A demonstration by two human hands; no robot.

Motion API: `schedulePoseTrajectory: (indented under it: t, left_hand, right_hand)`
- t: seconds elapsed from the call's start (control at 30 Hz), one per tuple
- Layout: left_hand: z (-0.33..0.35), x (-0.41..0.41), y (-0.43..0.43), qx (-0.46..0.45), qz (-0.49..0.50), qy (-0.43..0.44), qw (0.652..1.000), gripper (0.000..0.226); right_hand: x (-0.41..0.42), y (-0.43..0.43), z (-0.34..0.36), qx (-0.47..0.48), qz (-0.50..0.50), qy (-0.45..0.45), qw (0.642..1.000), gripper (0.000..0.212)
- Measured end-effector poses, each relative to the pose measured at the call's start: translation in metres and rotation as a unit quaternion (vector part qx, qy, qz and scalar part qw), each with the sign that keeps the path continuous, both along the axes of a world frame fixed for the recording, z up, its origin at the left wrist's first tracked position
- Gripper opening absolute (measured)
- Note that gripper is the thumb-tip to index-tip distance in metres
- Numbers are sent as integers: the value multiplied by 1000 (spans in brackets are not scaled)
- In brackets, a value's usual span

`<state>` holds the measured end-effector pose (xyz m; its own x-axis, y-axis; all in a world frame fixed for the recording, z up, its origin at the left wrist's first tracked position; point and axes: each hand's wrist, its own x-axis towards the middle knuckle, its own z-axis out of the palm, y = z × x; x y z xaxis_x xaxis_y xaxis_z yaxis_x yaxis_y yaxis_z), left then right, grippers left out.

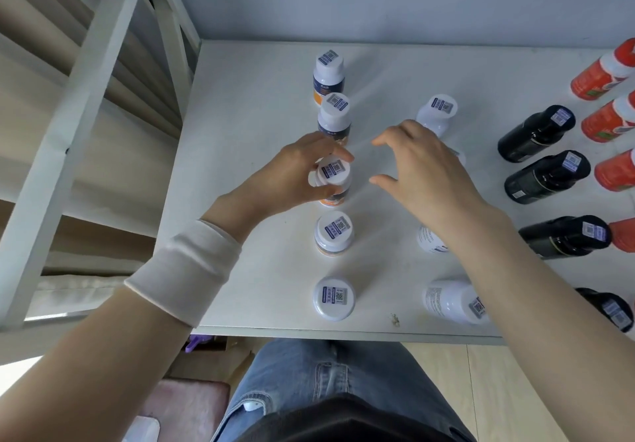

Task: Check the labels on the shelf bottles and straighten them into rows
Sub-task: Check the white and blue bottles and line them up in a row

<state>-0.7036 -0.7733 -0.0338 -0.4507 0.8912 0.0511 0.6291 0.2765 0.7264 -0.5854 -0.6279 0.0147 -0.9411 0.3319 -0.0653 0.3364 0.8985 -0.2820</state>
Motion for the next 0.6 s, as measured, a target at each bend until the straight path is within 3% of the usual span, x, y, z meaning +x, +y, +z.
schedulePoseTrajectory:
  t: [0.17, 0.27, 0.33, 0.47, 0.6]
  left_hand:
    - [2, -3, 0, 23, -3, 18, 1000, 48]
    - [11, -18, 11, 93, 75, 53, 992, 46]
    - [11, -31, 25, 70, 123, 64, 988, 52]
    - [-6, -42, 52, -26, 144, 44, 988, 59]
    - [-4, -44, 52, 22, 226, -36, 973, 41]
  right_hand:
    - [-3, 7, -3, 3, -1, -3, 1000, 46]
    - [-8, 13, -4, 2, -3, -2, 1000, 46]
    - [-13, 16, -5, 5, -3, -6, 1000, 46]
    - [-23, 24, -9, -22, -11, -9, 1000, 46]
    - [-26, 29, -21, -75, -35, 47, 995, 43]
